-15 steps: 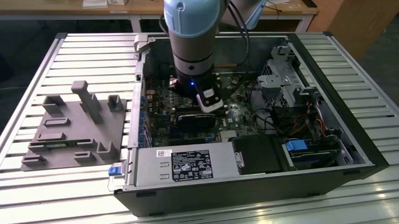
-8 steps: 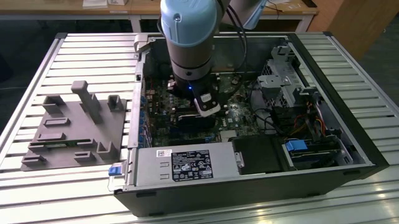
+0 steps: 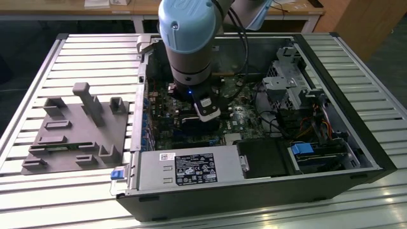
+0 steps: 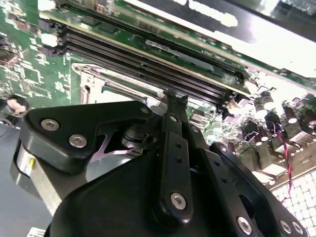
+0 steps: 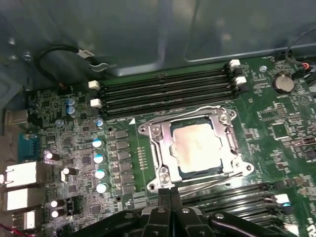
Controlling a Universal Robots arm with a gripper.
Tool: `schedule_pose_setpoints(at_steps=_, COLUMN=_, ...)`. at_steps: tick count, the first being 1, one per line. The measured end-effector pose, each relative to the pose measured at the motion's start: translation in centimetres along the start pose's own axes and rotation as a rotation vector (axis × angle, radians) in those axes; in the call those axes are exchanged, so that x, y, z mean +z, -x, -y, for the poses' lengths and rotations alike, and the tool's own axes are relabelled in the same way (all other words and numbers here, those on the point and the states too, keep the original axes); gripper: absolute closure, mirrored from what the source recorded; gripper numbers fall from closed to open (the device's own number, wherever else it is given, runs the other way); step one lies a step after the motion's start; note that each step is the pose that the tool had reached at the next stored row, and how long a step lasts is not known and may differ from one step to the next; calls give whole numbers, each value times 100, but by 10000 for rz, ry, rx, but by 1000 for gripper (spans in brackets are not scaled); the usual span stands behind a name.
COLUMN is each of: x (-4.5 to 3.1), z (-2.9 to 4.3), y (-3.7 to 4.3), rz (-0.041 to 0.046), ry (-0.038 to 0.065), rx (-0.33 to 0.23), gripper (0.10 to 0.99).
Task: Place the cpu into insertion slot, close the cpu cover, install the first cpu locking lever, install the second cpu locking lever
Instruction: 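Install the second cpu locking lever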
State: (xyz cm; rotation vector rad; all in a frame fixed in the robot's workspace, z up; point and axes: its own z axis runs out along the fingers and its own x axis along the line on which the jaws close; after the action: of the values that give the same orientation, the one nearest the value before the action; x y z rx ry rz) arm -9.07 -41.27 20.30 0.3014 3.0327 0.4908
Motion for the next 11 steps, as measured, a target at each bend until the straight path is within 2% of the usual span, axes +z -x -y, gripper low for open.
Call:
schedule_pose_setpoints(at_steps=3, x=10, z=12, y=-15, rz=-26, ry=137, rx=11, gripper=980)
schedule_pose_setpoints(at_steps=6, x=3, z=46, y=-10, rz=-75, ry=400, rx=35, gripper=980)
schedule_pose_setpoints(at_steps=8, x=0, z=64, y=-8, rz=-101, ry=538, rx=46, gripper=980)
schedule_pose_setpoints(at_steps=11, x=7, z=77, y=-12, rz=-117, ry=629, rx=54, gripper=980)
